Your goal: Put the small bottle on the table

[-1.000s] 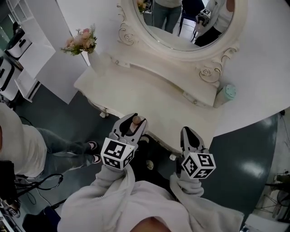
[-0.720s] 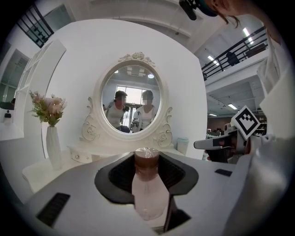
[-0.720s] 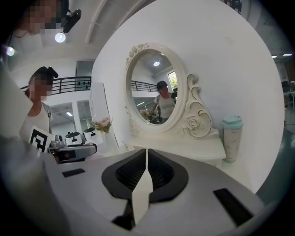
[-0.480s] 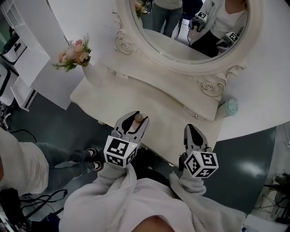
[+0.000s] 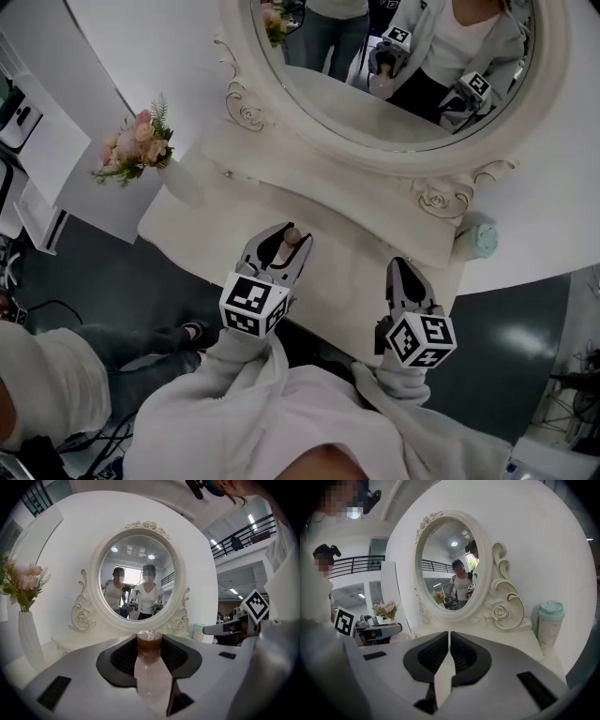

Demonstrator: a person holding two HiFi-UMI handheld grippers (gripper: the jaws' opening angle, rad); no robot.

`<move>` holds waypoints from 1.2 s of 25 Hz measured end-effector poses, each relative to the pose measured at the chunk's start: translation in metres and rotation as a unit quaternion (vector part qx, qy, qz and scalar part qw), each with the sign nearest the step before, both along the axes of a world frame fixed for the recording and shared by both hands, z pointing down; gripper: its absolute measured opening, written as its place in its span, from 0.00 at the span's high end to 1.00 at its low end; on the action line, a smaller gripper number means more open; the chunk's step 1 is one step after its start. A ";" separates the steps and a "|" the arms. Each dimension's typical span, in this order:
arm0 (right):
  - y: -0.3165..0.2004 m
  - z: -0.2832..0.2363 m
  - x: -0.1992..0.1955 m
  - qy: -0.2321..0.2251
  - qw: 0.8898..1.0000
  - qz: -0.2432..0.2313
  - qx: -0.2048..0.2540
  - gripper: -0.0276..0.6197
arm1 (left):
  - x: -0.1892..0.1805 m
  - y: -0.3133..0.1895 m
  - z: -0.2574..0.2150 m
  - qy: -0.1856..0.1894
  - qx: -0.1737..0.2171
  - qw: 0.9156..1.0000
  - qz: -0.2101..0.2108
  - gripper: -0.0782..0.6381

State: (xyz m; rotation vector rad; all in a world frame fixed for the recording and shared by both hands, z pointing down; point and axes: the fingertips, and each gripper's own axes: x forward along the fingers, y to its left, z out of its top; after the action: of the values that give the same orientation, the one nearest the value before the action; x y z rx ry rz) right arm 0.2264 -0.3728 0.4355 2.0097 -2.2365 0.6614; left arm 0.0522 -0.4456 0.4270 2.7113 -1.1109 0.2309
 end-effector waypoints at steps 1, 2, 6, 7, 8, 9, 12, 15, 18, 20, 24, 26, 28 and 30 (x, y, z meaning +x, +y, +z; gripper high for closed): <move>-0.004 0.000 0.000 0.000 1.000 0.001 -0.001 0.90 | 0.001 -0.006 0.001 0.000 0.000 1.000 0.001 0.68; -0.007 0.001 -0.001 0.000 1.000 0.001 -0.002 0.90 | 0.002 -0.012 0.001 0.000 0.000 1.000 0.002 0.67; -0.017 0.002 0.001 0.003 1.000 0.005 -0.006 0.90 | 0.006 -0.037 0.002 0.003 0.006 1.000 0.004 0.68; -0.019 0.003 0.001 0.003 1.000 0.007 -0.008 0.90 | 0.007 -0.043 0.002 0.004 0.007 1.000 0.003 0.67; -0.020 0.003 0.002 0.004 1.000 0.008 -0.009 0.90 | 0.008 -0.050 0.003 0.003 0.009 1.000 0.002 0.67; -0.021 0.004 0.002 0.005 1.000 0.010 -0.011 0.90 | 0.009 -0.057 0.004 0.002 0.011 1.000 0.000 0.67; -0.025 0.005 0.002 0.007 1.000 0.015 -0.014 0.90 | 0.011 -0.080 0.008 -0.005 0.018 1.000 -0.002 0.67; -0.030 0.006 0.003 0.011 1.000 0.019 -0.016 0.90 | 0.012 -0.100 0.014 -0.013 0.020 1.000 -0.008 0.68; -0.033 0.009 0.003 0.013 0.999 0.023 -0.020 0.90 | 0.014 -0.118 0.018 -0.017 0.024 0.999 -0.014 0.68; -0.034 0.011 0.003 0.013 0.999 0.025 -0.025 0.90 | 0.017 -0.129 0.022 -0.022 0.029 0.999 -0.018 0.68; -0.037 0.017 -0.001 0.013 0.999 0.022 -0.033 0.90 | 0.019 -0.155 0.032 -0.036 0.040 0.998 -0.031 0.67; -0.037 0.018 -0.002 0.016 0.999 0.023 -0.037 0.90 | 0.021 -0.165 0.038 -0.044 0.048 0.997 -0.036 0.67; -0.040 0.017 -0.002 0.021 0.999 0.023 -0.038 0.90 | 0.022 -0.174 0.045 -0.051 0.057 0.996 -0.043 0.68; -0.042 0.016 -0.002 0.022 0.999 0.024 -0.037 0.90 | 0.021 -0.181 0.050 -0.056 0.057 0.996 -0.050 0.67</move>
State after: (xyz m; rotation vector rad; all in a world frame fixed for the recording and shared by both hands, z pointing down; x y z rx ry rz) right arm 0.2240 -0.4152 0.4513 2.0291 -2.1130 0.6860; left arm 0.0729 -0.6264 0.4772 2.7620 -1.3259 0.3167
